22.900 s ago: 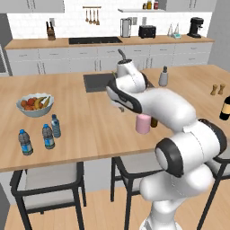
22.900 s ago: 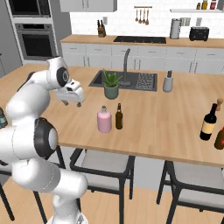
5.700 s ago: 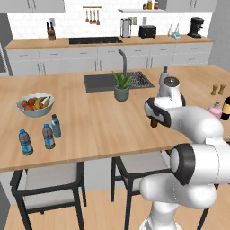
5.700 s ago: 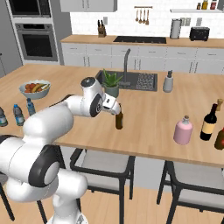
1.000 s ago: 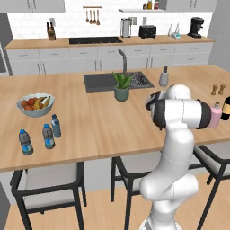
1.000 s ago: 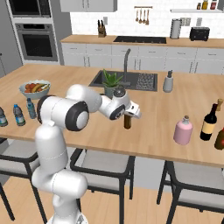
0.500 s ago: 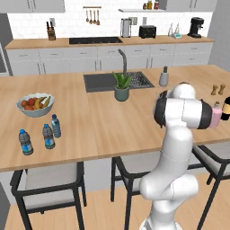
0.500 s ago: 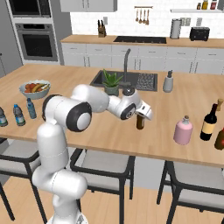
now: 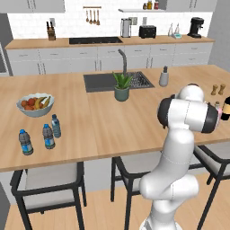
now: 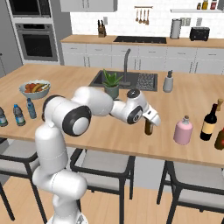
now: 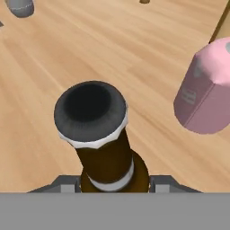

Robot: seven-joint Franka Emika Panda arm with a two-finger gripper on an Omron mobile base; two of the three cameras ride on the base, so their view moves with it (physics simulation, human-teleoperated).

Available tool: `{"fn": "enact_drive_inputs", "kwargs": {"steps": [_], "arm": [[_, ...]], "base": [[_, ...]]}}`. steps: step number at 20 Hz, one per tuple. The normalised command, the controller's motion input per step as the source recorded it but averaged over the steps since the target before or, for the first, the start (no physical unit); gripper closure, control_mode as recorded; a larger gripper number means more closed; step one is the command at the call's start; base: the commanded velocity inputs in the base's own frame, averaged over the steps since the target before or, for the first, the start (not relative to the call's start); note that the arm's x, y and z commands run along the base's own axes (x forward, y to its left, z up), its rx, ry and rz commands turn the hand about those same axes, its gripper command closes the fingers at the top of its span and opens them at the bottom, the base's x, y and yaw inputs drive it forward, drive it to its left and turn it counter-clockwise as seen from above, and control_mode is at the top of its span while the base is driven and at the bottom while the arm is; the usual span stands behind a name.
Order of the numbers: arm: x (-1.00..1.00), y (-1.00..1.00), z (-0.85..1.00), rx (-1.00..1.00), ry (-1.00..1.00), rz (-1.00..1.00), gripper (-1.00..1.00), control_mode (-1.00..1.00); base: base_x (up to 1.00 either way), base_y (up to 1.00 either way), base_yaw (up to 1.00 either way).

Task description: Move the plastic bottles in the middle to the plastics group, and the glass bottles in the middle to the glass group.

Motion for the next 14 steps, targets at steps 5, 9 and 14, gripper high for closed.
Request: {"fn": "enact_drive_inputs", "kwargs": {"steps": [5,9,14], "arm": [[-0.02,-0.41,0.01,0.05,0.00,-0.14,1.00,-1.00],[-0.06,-0.43,0.03,0.11,0.00,-0.13,1.00,-1.00],[0.00,-0.27,0.21,0.06,0.00,-0.13,1.00,-1.00]], "base": [[0.00,0.00,0.00],[0.00,0.00,0.00],[0.00,0.00,0.00]]}}
